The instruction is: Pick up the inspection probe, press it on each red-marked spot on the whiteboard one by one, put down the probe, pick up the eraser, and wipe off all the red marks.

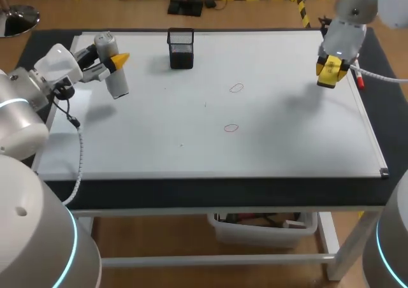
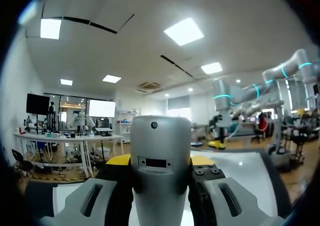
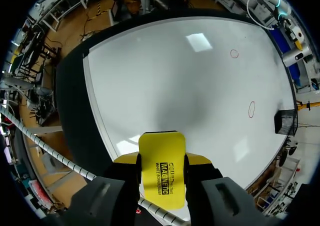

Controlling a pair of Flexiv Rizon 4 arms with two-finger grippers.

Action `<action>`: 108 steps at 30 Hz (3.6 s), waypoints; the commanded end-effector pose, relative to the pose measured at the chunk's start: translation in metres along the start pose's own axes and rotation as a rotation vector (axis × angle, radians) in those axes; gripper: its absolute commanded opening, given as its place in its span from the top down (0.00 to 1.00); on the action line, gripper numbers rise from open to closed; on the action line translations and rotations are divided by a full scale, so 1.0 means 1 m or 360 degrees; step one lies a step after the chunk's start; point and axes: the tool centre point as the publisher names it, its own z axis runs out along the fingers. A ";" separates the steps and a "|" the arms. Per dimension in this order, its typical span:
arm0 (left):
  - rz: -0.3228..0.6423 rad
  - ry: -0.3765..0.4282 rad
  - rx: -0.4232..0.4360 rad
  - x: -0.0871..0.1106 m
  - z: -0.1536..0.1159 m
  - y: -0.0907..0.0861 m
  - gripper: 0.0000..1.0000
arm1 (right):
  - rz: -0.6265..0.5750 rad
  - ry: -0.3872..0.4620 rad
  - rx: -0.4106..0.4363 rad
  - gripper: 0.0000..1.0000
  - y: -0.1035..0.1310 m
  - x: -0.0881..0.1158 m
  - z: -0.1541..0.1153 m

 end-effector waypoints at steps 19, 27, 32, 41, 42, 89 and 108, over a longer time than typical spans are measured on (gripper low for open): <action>-0.0002 0.0048 0.0005 -0.002 -0.001 0.000 1.00 | -0.0599 -0.0022 0.0017 1.00 0.069 -0.183 0.004; -0.0002 0.0048 0.0005 -0.002 -0.001 0.000 1.00 | -0.0803 -0.0014 -0.0016 1.00 0.097 -0.232 0.022; -0.0002 0.0048 0.0005 -0.002 -0.001 0.000 1.00 | -0.0842 0.0015 -0.0032 1.00 0.103 -0.248 0.034; -0.0002 0.0048 0.0005 -0.002 -0.001 0.000 1.00 | -0.0897 0.0018 -0.0049 1.00 0.101 -0.259 0.053; -0.0002 0.0048 0.0005 -0.002 -0.001 0.000 1.00 | -0.0899 0.0015 -0.0049 1.00 0.100 -0.259 0.055; -0.0002 0.0048 0.0005 -0.002 -0.001 0.000 1.00 | -0.0732 0.0049 -0.0032 1.00 0.042 -0.213 0.082; -0.0002 0.0048 0.0005 -0.002 -0.001 0.000 1.00 | -0.0625 0.0127 -0.0041 1.00 0.030 -0.200 0.061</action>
